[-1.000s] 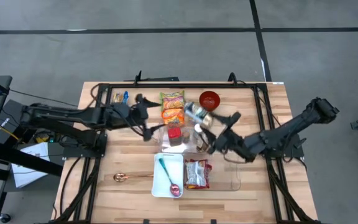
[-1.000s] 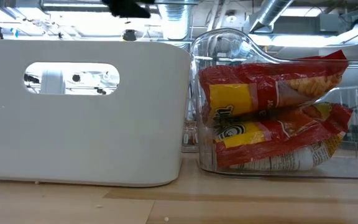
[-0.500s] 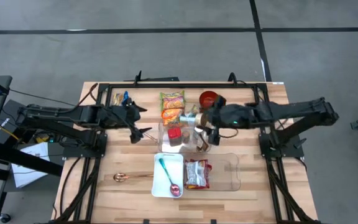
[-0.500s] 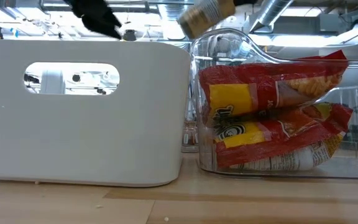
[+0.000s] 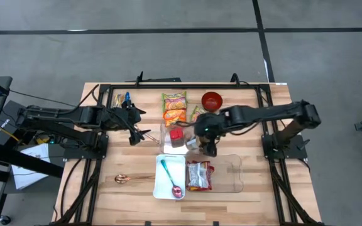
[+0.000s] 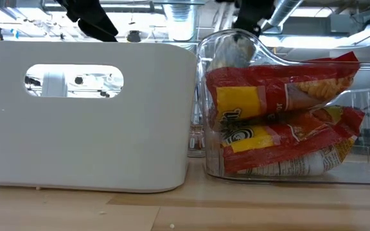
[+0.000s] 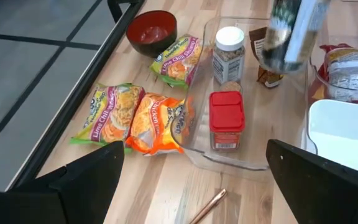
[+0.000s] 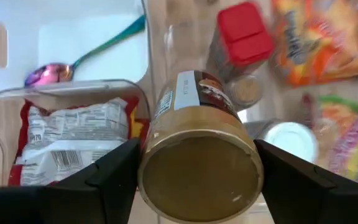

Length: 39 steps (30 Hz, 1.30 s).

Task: Pick & Place Food Item
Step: Put the gold spice bottle into the top transparent bin

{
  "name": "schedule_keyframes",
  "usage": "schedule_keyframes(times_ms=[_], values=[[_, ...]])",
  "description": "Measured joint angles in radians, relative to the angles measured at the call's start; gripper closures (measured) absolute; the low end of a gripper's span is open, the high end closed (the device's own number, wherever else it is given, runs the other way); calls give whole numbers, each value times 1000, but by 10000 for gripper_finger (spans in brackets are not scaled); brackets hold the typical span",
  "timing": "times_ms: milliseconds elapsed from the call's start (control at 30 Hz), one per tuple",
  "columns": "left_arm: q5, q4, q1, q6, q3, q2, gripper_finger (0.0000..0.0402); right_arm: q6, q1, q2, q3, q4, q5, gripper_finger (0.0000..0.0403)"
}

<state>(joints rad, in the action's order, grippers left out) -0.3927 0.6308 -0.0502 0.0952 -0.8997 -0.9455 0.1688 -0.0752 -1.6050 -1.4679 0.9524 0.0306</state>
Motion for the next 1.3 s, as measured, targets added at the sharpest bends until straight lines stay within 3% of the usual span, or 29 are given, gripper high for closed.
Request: schedule_keyframes(times_ms=[467,767,1000,1300], values=[[1,2,0,0,0,-3,15,-82,54,-158,-20,55,-57,133],[1,5,0,0,2,-3,15,-184,72,-337,-237,225,-58,133],[6,-10,0,-5,88,-3,15,-232,69,-466,-389,350,-60,133],[6,-73,0,-4,159,-3,15,-232,69,-497,-453,370,-60,133]])
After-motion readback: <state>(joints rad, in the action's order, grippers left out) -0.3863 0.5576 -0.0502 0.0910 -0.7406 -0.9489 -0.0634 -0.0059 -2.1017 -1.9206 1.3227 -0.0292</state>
